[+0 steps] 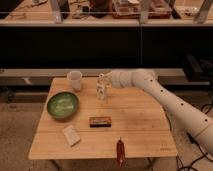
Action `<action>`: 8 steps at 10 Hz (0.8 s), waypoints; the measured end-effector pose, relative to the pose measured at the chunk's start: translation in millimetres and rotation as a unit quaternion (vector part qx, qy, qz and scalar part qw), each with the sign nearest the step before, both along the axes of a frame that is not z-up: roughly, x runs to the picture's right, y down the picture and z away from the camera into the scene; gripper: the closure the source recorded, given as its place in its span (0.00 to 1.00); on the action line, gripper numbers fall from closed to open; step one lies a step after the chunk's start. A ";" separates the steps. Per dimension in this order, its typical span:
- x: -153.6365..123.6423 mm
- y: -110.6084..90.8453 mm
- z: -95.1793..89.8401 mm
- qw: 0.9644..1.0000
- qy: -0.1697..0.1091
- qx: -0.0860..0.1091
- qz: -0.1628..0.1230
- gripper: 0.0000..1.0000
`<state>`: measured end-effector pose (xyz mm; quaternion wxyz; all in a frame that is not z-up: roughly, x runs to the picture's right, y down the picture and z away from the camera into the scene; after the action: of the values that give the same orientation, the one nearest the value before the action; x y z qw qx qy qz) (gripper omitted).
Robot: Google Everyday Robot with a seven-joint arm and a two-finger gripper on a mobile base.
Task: Knock the bottle over
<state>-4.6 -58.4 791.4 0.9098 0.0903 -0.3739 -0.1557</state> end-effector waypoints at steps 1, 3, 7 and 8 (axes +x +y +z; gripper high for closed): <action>0.2 0.1 0.2 1.000 0.000 0.000 0.000 0.89; 3.1 13.9 21.4 1.000 -0.002 -0.026 0.003 0.89; 14.3 20.7 86.1 0.998 0.000 -0.063 0.016 0.89; 25.2 10.8 94.0 0.998 0.005 -0.056 0.017 0.89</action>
<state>20.6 -47.6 885.3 0.9179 0.0444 -0.3758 -0.1193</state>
